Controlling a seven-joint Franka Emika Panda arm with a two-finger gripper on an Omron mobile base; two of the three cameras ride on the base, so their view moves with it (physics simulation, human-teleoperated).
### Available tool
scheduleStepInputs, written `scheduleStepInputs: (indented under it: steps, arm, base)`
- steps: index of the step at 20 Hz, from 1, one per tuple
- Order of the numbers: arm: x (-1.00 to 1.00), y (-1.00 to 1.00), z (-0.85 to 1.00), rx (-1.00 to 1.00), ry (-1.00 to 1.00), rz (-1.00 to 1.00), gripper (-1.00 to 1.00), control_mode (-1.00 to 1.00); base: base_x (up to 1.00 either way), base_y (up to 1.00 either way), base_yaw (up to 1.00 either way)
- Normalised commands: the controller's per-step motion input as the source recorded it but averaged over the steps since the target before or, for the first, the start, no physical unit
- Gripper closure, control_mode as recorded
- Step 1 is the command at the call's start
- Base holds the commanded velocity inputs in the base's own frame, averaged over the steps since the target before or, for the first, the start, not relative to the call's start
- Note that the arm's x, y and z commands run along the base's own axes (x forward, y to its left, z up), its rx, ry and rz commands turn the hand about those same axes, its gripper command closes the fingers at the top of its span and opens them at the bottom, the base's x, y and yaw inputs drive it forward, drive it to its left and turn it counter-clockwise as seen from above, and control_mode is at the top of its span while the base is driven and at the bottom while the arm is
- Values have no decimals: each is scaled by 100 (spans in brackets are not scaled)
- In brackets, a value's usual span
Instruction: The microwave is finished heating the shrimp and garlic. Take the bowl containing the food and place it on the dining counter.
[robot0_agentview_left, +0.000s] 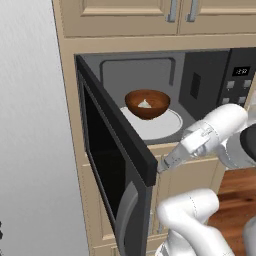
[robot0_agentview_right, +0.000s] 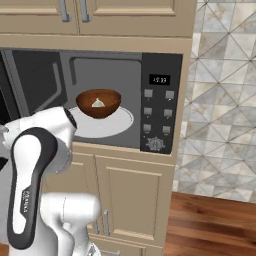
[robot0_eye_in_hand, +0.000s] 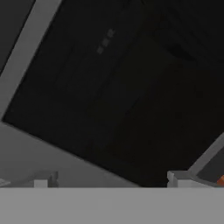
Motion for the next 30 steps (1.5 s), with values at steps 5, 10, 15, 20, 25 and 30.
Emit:
scheduleStepInputs:
  steps: [5,10,15,20,25,30]
  arm:
    - [25,-83,33,3,-1,-57,-100,-100]
    - [15,-69,33,5,0,-65,-100,-100]
    - [18,-87,1,2,10,-61,-100,-100]
    - [72,-82,0,5,43,-27,-100,-100]
    - [37,-18,-5,4,27,-2,-100,-100]
    - [94,0,-45,1,1,-12,-100,-100]
  base:
    - [0,0,0]
    - [0,0,0]
    - [0,0,0]
    - [0,0,0]
    - [0,0,0]
    - [0,0,0]
